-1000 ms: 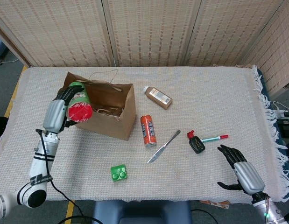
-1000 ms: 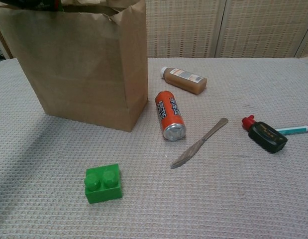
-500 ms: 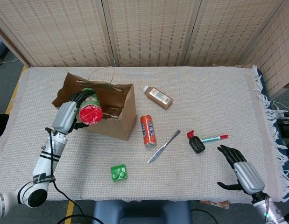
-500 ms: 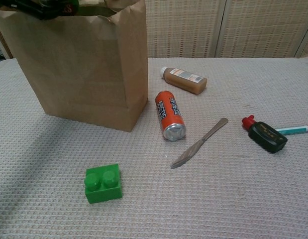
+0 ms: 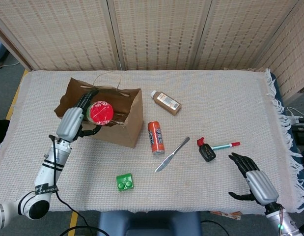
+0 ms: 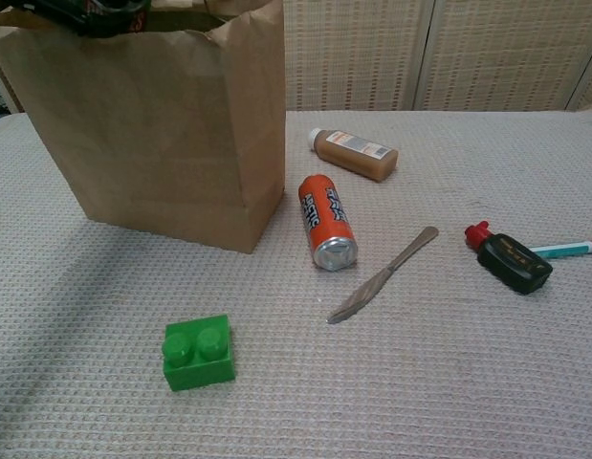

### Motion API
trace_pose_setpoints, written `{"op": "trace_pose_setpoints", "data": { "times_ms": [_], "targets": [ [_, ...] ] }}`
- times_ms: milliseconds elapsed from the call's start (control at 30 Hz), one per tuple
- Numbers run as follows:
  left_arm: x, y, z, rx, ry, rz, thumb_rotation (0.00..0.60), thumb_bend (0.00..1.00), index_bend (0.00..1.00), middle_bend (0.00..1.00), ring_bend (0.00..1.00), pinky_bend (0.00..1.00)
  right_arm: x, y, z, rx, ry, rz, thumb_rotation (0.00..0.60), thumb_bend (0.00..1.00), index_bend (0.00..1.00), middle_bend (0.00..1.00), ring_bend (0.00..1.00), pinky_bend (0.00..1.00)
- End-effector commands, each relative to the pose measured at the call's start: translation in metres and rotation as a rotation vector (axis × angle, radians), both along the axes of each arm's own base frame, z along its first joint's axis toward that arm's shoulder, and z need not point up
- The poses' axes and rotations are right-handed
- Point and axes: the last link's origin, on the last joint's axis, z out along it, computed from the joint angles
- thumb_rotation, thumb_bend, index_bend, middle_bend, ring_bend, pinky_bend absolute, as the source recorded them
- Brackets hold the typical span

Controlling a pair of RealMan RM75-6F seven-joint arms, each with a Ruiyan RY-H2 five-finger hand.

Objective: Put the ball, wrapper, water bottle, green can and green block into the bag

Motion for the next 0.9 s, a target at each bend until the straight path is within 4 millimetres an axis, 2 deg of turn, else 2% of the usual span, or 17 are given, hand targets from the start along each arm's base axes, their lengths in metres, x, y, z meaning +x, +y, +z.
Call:
{"op": "trace_pose_setpoints", "data": {
  "times_ms": [33, 200, 433, 733, 900],
  "targets": [
    [0.000, 0.000, 0.000, -0.009, -0.003, 0.008, 0.600, 0.37, 0.00, 0.00, 0.00, 0.13, 0.000, 0.000, 0.000, 0.000, 0.000, 0.000, 0.600, 0.03, 0.00, 0.00, 0.00, 0.00],
    [0.005, 0.008, -0.002, -0.110, -0.011, 0.089, 0.600, 0.35, 0.00, 0.00, 0.00, 0.12, 0.000, 0.000, -0.001, 0.002, 0.003, 0.002, 0.600, 0.02, 0.00, 0.00, 0.00, 0.00],
    [0.027, 0.024, -0.002, -0.175, -0.088, 0.154, 0.600, 0.35, 0.00, 0.00, 0.00, 0.12, -0.001, -0.001, -0.001, -0.010, 0.019, 0.015, 0.600, 0.03, 0.00, 0.00, 0.00, 0.00],
    [0.046, 0.034, -0.001, -0.198, -0.169, 0.191, 0.600, 0.34, 0.00, 0.00, 0.00, 0.10, -0.001, -0.001, -0.001, -0.007, 0.018, 0.014, 0.600, 0.03, 0.00, 0.00, 0.00, 0.00],
    [0.050, 0.036, 0.001, -0.186, -0.200, 0.197, 0.600, 0.32, 0.00, 0.00, 0.00, 0.11, -0.001, -0.001, 0.000, -0.006, 0.016, 0.011, 0.600, 0.02, 0.00, 0.00, 0.00, 0.00]
  ]
}}
